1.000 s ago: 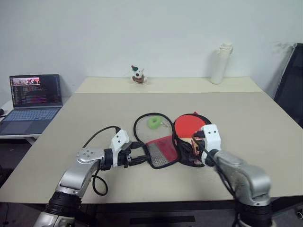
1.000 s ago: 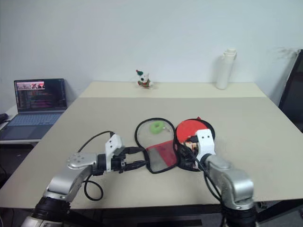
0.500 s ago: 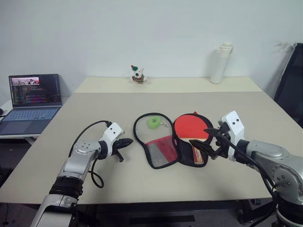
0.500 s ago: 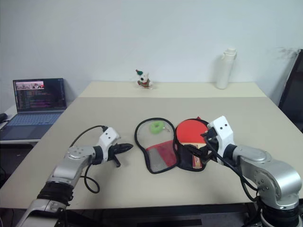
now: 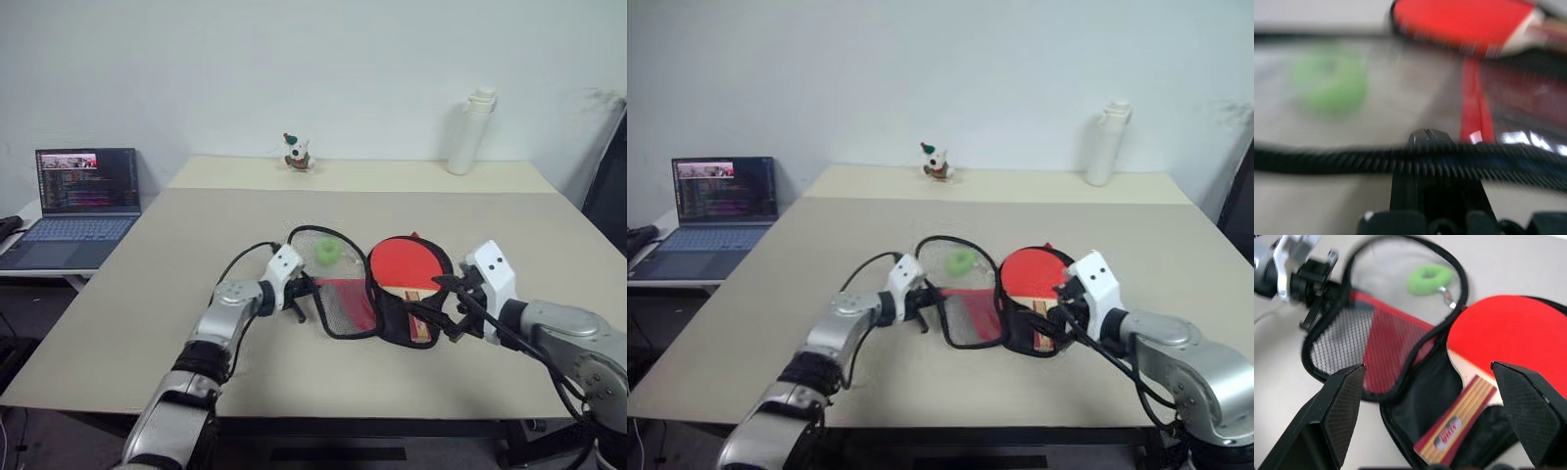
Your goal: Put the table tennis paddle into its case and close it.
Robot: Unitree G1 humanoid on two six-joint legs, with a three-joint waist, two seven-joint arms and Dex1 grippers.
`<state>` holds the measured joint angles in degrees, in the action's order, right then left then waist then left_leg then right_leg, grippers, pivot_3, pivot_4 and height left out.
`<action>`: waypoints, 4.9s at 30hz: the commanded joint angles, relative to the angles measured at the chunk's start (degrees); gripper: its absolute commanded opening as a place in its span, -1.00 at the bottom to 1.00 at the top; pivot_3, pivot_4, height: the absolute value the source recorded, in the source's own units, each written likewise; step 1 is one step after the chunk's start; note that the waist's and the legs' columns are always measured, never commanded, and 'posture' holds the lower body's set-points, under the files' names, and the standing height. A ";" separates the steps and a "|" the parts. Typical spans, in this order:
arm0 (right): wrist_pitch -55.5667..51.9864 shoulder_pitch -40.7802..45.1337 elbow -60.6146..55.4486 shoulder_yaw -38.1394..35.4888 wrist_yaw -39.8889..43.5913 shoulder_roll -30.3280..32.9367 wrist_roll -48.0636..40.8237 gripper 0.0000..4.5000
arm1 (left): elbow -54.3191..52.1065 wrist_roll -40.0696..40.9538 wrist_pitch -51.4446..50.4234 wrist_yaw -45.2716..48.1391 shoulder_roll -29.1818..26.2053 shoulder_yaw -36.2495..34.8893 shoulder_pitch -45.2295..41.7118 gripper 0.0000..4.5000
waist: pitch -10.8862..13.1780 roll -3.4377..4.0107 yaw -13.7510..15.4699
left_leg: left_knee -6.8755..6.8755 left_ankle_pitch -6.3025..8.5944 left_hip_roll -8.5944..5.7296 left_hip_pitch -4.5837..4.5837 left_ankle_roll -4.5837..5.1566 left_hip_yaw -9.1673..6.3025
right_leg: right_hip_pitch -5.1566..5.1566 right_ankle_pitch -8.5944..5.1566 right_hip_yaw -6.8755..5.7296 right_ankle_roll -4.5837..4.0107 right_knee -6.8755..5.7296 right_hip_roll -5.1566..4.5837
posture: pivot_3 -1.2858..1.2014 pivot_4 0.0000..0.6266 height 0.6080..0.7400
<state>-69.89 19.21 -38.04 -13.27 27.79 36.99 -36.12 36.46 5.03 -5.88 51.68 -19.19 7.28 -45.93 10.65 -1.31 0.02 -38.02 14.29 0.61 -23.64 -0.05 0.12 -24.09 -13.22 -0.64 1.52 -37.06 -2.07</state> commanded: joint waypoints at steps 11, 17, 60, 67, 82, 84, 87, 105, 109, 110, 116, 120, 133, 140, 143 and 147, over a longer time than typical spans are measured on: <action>-3.40 -1.16 4.21 -16.68 0.98 8.79 -5.28 1.00 | 26.83 -4.01 14.88 -0.77 15.36 1.00 -24.45 -0.99 | 0.03 -0.05 -0.16 | -0.05 0.01 -0.09 -0.12 0.02 0.10 | -0.05 -0.07 -0.01 0.28 0.09 0.07 | 0.03 -0.52 1.00; -2.17 -2.05 5.15 -14.70 -3.49 5.46 -3.65 1.00 | 27.47 -3.73 17.24 1.57 13.76 -0.60 -24.04 -0.99 | 0.03 -0.05 -0.28 | -0.04 0.01 -0.03 -0.10 0.02 0.08 | -0.09 -0.07 0.01 0.26 0.03 0.31 | 0.03 -0.52 1.00; 6.53 13.59 44.15 6.88 -3.01 -16.89 8.84 -0.04 | -23.25 6.04 -7.61 3.96 -7.24 -4.31 9.24 -1.00 | -0.02 0.01 -2.00 | -0.04 0.00 0.21 0.75 0.01 0.16 | 0.46 0.10 0.28 -0.05 -0.24 0.20 | 0.03 -0.52 1.00; 5.53 16.09 47.36 5.54 -3.32 -20.82 8.78 -1.00 | -26.26 9.00 -10.14 7.72 -10.78 -5.08 13.18 -1.00 | -0.03 0.02 -2.90 | 0.03 0.00 0.53 0.92 0.01 0.30 | 0.46 0.18 0.48 -0.20 -0.28 0.54 | 0.03 -0.52 1.00; -5.23 11.91 33.81 10.03 -1.14 -28.46 2.00 -1.00 | -45.18 20.61 -21.19 21.19 -25.70 -5.71 30.85 -1.00 | -0.03 0.00 -3.96 | 0.19 0.02 1.12 0.94 0.01 0.79 | -0.21 -0.09 1.31 -0.65 -0.89 1.20 | 0.03 -0.52 1.00; -6.57 10.38 31.63 10.05 -1.57 -27.92 1.51 -1.00 | -45.76 20.71 -21.20 20.99 -26.02 -5.65 31.43 -1.00 | -0.04 0.00 -3.50 | 0.18 0.03 1.08 0.92 0.01 0.81 | -0.21 -0.10 1.31 -0.63 -0.87 1.14 | 0.03 -0.52 1.00; -8.42 7.93 28.79 9.24 -2.33 -26.59 1.11 -1.00 | -45.66 20.72 -21.05 20.53 -25.88 -5.56 31.51 -1.00 | -0.04 -0.01 -3.07 | 0.16 0.03 1.06 0.90 0.00 0.80 | -0.21 -0.10 1.27 -0.61 -0.84 1.13 | 0.03 -0.52 1.00; -15.43 -2.84 15.67 2.44 -8.35 -28.55 -2.11 -1.00 | -40.92 19.28 -16.79 21.51 -25.26 -4.39 30.79 -1.00 | -0.05 -0.03 -1.82 | 0.18 0.05 1.05 0.81 -0.03 0.77 | -0.20 -0.15 1.19 -0.56 -0.67 1.10 | 0.03 -0.52 1.00; -13.19 -3.31 16.72 2.30 -11.39 -30.59 -0.32 -1.00 | -39.98 18.84 -15.96 21.38 -24.96 -4.45 30.75 -1.00 | -0.06 -0.04 -1.83 | 0.18 0.06 1.05 0.82 -0.04 0.77 | -0.19 -0.15 1.20 -0.55 -0.66 1.10 | 0.03 -0.52 1.00; -12.66 -3.42 16.51 2.36 -11.73 -30.46 -0.03 -1.00 | -39.70 18.71 -15.79 21.33 -24.90 -4.51 30.75 -1.00 | -0.07 -0.06 -1.86 | 0.18 0.06 1.06 0.82 -0.04 0.77 | -0.19 -0.15 1.20 -0.55 -0.67 1.10 | 0.03 -0.52 1.00; -7.06 -5.50 10.18 4.28 -12.18 -23.24 1.64 -0.37 | -38.64 18.79 -16.73 18.84 -24.40 -6.02 31.13 -1.00 | -0.10 -0.11 -1.58 | 0.14 0.06 1.02 0.85 -0.04 0.76 | -0.14 -0.16 1.17 -0.55 -0.64 1.04 | 0.03 -0.52 1.00; -7.59 -6.95 3.13 2.57 -9.26 -21.57 -3.04 0.22 | -38.28 19.07 -17.37 16.76 -23.96 -6.75 31.30 -1.00 | -0.10 -0.11 -1.56 | 0.13 0.06 1.00 0.80 -0.04 0.76 | -0.15 -0.16 1.17 -0.52 -0.61 1.02 | 0.03 -0.52 1.00; 8.35 5.12 9.85 10.90 -5.13 -21.41 -1.67 1.00 | -30.49 16.05 -15.06 9.30 -19.43 -6.76 20.92 -0.92 | -0.11 -0.20 -1.77 | 0.11 0.06 1.03 0.85 -0.04 0.72 | -0.12 -0.16 1.12 -0.49 -0.62 1.09 | 0.03 -0.52 1.00; 19.78 6.26 23.85 22.96 -8.23 -27.17 10.67 1.00 | -22.89 10.09 -15.59 -0.81 -16.09 -6.40 12.95 0.03 | -0.12 -0.20 -1.69 | 0.15 0.06 0.95 0.65 -0.04 0.78 | -0.26 -0.18 1.19 -0.47 -0.58 1.03 | 0.03 -0.52 1.00; 20.22 5.30 24.18 22.95 -8.83 -28.14 11.20 1.00 | -17.42 8.07 -15.09 -4.11 -14.10 -6.09 8.95 0.49 | -0.12 -0.22 -1.60 | 0.11 0.06 0.93 0.65 -0.05 0.79 | -0.25 -0.17 1.18 -0.44 -0.59 0.99 | 0.03 -0.52 1.00; 20.28 4.54 24.15 24.06 -8.80 -27.92 12.38 1.00 | -8.07 6.07 -13.14 -6.14 -10.94 -5.67 2.89 0.99 | -0.12 -0.23 -1.47 | 0.08 0.06 0.92 0.67 -0.05 0.74 | -0.23 -0.17 1.12 -0.44 -0.64 1.00 | 0.03 -0.52 1.00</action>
<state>-50.61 23.54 -12.53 10.76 18.75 9.09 -23.85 27.25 11.82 -20.74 46.35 -30.30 2.00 -40.83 10.52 -1.53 -1.45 -37.96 14.35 1.54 -22.97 -0.10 0.85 -24.33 -13.39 0.45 1.08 -37.71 -1.06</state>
